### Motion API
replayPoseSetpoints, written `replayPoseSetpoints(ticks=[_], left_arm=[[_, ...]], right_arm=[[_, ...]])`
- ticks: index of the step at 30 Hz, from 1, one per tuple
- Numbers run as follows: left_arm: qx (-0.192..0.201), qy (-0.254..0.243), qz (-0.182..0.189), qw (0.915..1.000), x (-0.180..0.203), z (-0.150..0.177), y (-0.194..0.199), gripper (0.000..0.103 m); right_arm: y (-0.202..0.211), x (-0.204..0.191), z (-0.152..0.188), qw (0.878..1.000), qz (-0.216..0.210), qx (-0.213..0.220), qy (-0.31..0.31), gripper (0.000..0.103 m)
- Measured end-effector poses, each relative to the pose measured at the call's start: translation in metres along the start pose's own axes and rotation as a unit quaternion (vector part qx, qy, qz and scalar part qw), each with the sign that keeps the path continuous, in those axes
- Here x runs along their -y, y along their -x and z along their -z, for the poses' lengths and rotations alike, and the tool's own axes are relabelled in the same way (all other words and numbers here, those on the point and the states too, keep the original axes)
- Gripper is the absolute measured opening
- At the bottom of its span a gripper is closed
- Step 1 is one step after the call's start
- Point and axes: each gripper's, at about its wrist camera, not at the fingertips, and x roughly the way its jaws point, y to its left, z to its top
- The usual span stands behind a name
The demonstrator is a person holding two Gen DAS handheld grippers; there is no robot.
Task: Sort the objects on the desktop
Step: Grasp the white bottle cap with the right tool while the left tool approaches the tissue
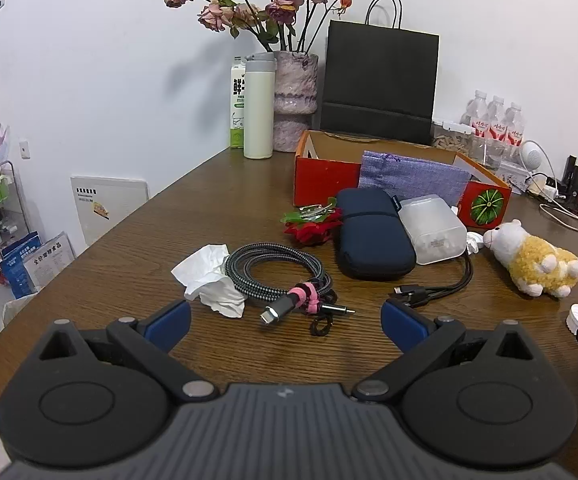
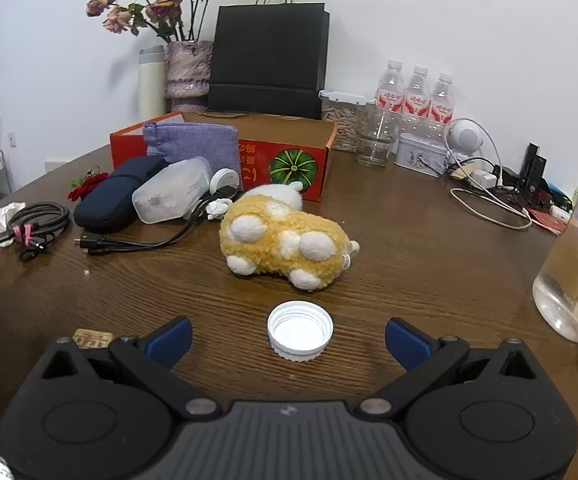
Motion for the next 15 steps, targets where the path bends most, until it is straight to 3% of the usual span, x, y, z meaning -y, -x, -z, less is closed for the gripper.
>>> replayPoseSetpoints(ticks=[8, 15], left_arm=[[-0.003, -0.004, -0.011, 0.9999, 0.005, -0.002, -0.002, 0.103], [-0.005, -0.009, -0.022, 0.9997, 0.010, -0.005, -0.003, 0.103]], right_arm=[[-0.006, 0.011, -0.005, 0.999, -0.016, 0.003, 0.029, 0.098], [-0.020, 0.022, -0.010, 0.996, -0.072, -0.010, 0.049, 0.080]])
